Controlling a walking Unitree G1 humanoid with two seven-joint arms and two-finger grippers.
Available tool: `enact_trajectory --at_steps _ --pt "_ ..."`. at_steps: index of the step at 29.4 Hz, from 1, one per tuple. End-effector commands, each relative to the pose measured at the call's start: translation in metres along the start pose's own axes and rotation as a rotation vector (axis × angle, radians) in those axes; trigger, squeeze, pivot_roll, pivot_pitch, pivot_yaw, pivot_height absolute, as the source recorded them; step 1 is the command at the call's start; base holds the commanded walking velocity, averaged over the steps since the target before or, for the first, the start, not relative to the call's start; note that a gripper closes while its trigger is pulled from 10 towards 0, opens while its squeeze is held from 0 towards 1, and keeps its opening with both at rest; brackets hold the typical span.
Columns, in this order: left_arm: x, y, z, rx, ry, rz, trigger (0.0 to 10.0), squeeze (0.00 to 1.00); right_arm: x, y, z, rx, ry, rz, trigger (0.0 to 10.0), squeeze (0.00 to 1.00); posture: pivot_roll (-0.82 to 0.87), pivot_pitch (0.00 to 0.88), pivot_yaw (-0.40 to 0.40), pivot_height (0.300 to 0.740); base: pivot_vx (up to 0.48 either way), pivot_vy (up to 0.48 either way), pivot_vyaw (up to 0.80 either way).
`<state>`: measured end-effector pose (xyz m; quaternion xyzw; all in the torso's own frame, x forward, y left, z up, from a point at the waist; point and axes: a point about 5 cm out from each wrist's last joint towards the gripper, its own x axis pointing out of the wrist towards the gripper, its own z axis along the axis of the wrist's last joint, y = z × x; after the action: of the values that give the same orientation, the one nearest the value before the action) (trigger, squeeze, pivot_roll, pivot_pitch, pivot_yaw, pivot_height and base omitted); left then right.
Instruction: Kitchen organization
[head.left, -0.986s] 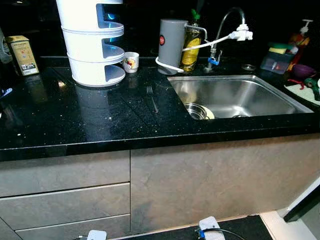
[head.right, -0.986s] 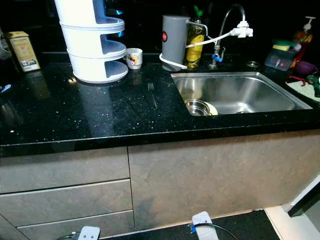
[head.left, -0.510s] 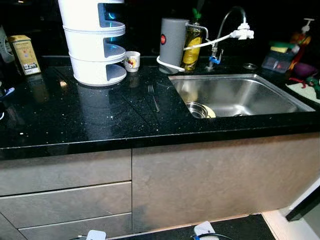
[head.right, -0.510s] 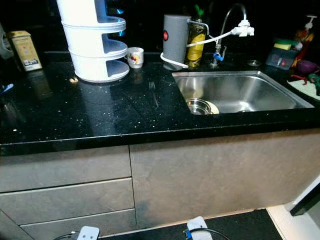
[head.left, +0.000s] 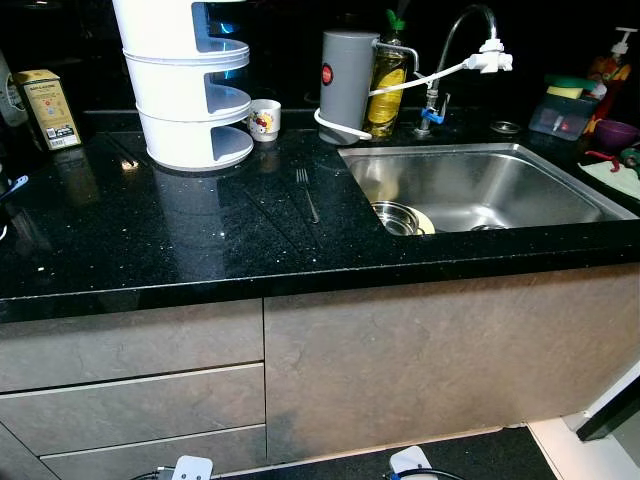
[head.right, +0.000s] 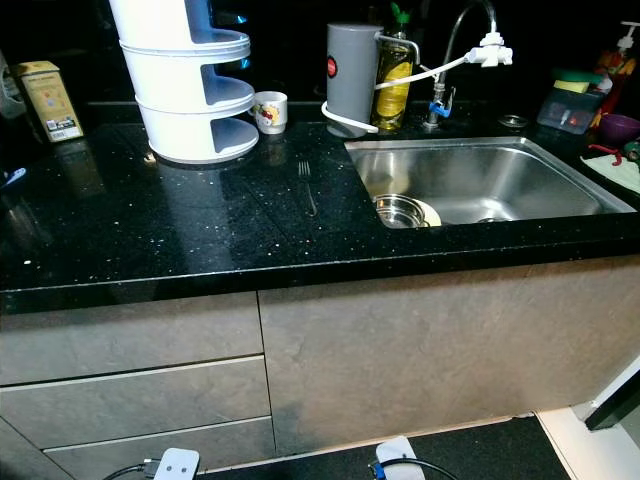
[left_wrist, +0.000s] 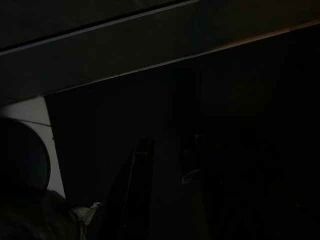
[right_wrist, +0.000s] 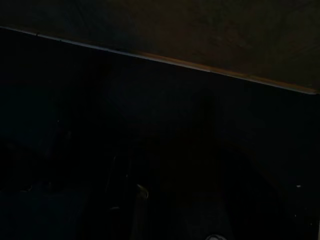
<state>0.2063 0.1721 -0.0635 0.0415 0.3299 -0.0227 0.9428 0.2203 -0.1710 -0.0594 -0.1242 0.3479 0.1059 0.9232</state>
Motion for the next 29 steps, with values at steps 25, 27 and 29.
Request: enact_trajectory --at_steps 25,27,29 --pt "-0.0029 0.0025 -0.0077 -0.043 0.025 0.034 10.0 0.00 -0.0019 0.0054 -0.0114 0.002 0.061 0.001 10.0 0.00 0.01 0.131 -0.032 0.740 0.000 -0.038 0.00" --pt "-0.0028 0.0025 -0.0077 -0.041 0.026 0.033 10.0 0.00 -0.0022 0.0054 -0.0124 0.002 0.066 0.000 10.0 0.00 0.02 0.134 -0.030 0.740 0.000 0.000 0.00" --pt "-0.0028 0.0023 -0.0078 -0.041 0.027 0.032 10.0 0.00 -0.0024 0.0052 -0.0129 0.002 0.067 0.000 10.0 0.00 0.02 0.134 -0.032 0.740 0.000 0.000 0.00"
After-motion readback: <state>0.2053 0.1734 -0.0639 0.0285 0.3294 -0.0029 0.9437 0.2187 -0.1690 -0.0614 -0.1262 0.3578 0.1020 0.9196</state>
